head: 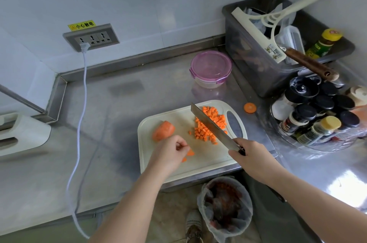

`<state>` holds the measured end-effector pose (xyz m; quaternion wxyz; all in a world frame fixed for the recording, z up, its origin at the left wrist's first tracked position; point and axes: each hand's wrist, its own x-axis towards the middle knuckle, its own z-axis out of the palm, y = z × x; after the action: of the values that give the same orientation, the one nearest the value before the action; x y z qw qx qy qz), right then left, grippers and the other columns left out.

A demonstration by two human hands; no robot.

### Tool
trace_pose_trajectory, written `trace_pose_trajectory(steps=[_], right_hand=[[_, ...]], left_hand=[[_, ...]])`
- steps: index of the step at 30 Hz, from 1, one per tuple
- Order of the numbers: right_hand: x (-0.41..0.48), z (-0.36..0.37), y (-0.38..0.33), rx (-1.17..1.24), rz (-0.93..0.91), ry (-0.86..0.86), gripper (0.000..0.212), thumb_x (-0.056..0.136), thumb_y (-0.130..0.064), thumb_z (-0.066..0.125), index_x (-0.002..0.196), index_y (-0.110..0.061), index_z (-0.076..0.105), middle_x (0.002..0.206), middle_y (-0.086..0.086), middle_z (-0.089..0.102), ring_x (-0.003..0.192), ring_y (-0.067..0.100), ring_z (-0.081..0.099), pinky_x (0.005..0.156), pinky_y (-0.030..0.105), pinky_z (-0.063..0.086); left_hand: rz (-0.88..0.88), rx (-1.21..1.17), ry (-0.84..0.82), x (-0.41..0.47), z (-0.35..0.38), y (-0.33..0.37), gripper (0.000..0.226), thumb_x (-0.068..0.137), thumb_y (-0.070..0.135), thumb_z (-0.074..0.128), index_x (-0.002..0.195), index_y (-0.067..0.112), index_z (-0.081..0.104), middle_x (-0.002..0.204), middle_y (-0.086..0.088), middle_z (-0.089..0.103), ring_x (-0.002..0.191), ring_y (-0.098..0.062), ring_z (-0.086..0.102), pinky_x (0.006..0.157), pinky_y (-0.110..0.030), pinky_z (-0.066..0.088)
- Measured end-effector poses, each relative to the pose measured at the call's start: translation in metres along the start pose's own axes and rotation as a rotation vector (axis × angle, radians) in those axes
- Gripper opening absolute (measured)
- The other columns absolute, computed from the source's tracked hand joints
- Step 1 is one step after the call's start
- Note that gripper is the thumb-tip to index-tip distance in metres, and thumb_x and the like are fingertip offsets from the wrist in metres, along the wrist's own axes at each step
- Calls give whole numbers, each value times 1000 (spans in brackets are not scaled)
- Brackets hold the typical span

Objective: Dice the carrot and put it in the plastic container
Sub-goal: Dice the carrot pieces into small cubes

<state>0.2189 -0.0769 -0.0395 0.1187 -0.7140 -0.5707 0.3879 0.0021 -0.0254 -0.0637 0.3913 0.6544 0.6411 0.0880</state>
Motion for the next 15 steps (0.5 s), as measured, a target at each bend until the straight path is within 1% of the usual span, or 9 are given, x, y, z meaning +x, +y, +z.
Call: trace_pose_trajectory(steps=[1,2,4,7,10,12,13,15], right_hand=[[0,0,0,6,0,-1,20,98,-21,49,115,-17,58,63,-8,47,51,7,43,41,12,33],[1,0,0,13,-2,-2,18,98,-20,49,113,-17,59,62,-7,47,50,8,42,41,12,32],[2,1,-2,19,-13,-6,15,97,-19,49,108,-18,59,60,-5,47,49,9,41,40,13,31],[3,4,-5,21,-35,-18,13,97,-19,49,107,-20,58,60,-5,47,49,9,40,41,13,32],[5,6,-7,9,-46,-24,14,97,-20,49,108,-21,58,59,-7,46,48,7,39,42,14,33],[5,6,-7,8,-54,-28,11,97,-21,49,105,-24,57,59,-7,47,48,7,40,42,14,33],[4,6,-8,9,-55,-30,9,97,-20,49,99,-27,55,59,-7,47,47,7,40,42,14,33],[3,7,-8,8,-60,-41,16,98,-20,47,83,-26,50,58,-5,45,46,8,38,44,16,31]], left_hand=[[-50,-108,23,0,-7,-4,12,91,20,62,82,24,56,85,8,65,70,3,62,67,-15,49],[-86,-147,50,1,-13,-9,11,91,18,63,83,22,56,85,6,64,70,0,61,62,-12,44],[-144,-176,77,3,-19,-18,8,89,16,65,87,19,58,87,1,64,75,-7,60,58,-8,37],[-194,-176,52,3,-15,-24,6,89,16,65,89,18,59,82,2,64,72,-5,60,52,-7,35],[-210,-167,56,3,-6,-26,6,88,16,66,89,17,60,90,-2,64,83,-14,63,59,-12,38],[-209,-167,80,4,-4,-26,7,88,14,66,89,17,59,90,1,62,84,-14,61,64,-14,40],[-212,-169,95,4,-3,-26,8,89,14,65,90,18,58,92,2,62,85,-13,59,66,-17,41],[-233,-161,132,3,-1,-29,10,91,17,62,94,21,53,94,6,58,89,-13,57,75,-22,40]])
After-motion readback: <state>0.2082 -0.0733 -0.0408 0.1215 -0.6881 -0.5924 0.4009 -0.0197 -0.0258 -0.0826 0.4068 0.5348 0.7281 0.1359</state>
